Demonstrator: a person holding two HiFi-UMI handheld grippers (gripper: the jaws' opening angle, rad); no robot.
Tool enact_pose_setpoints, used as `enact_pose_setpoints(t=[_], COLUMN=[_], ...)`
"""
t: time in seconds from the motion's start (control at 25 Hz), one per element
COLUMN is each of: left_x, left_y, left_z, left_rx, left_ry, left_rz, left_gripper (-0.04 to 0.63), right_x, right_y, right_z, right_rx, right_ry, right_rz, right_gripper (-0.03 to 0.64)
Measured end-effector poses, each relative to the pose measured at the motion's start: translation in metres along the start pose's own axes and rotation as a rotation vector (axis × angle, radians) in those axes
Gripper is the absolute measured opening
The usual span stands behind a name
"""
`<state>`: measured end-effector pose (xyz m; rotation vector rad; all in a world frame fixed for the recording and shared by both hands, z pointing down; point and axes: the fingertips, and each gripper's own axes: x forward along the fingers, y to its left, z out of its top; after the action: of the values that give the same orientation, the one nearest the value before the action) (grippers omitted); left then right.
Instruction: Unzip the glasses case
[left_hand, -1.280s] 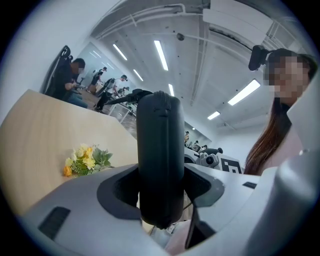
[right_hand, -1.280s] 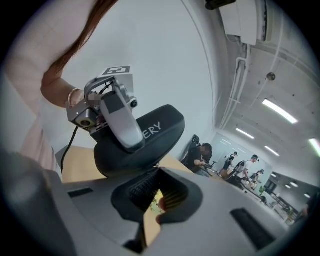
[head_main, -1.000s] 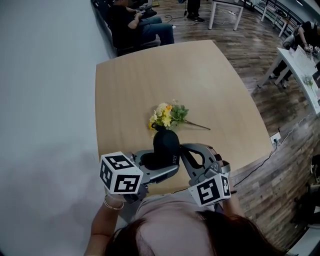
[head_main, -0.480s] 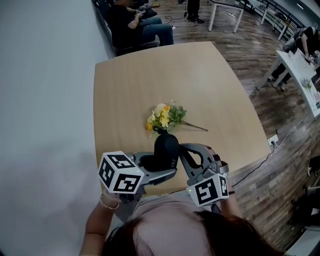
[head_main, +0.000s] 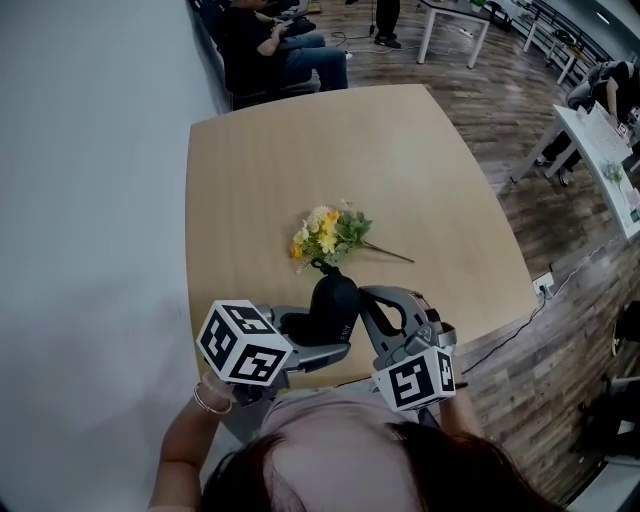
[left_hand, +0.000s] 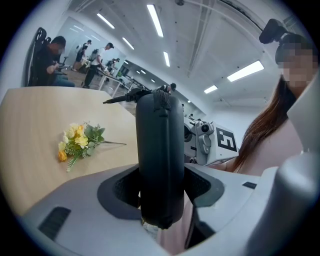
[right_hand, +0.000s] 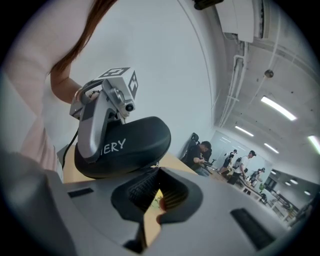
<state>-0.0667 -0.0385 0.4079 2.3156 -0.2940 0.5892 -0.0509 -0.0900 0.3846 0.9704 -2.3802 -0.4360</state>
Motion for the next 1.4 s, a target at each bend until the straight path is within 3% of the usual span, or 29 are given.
enact_pose_setpoints(t=[0.52, 1.04, 1.2, 1.4], left_x=[0.008, 0.019, 0.021, 0.026], left_y=[0.006, 0.004, 0.002, -0.004], left_z=[-0.015, -0.039, -0.049, -0.067], left_rx=[0.005, 0.02, 0.0, -0.069], left_ry=[0.08, 0.217, 0.257, 0.301], left_rz=[0.004, 0.0, -0.03, -0.121], left_gripper=[0.242, 0.244, 0.242, 0.242], right_x=[0.001, -0.006, -0.007, -0.01], right_y=[0.002, 0.012, 0.019, 0.032], right_z=[-0.009, -0.022, -0.026, -0.034], right_rx=[-0.025, -0.119, -0.154, -0.192], right_ry=[0.021, 0.053, 0.064, 0.077], right_rz=[0.013, 0.066, 0.092, 0.152], right_gripper=[0.015, 0.015, 0.015, 0.015])
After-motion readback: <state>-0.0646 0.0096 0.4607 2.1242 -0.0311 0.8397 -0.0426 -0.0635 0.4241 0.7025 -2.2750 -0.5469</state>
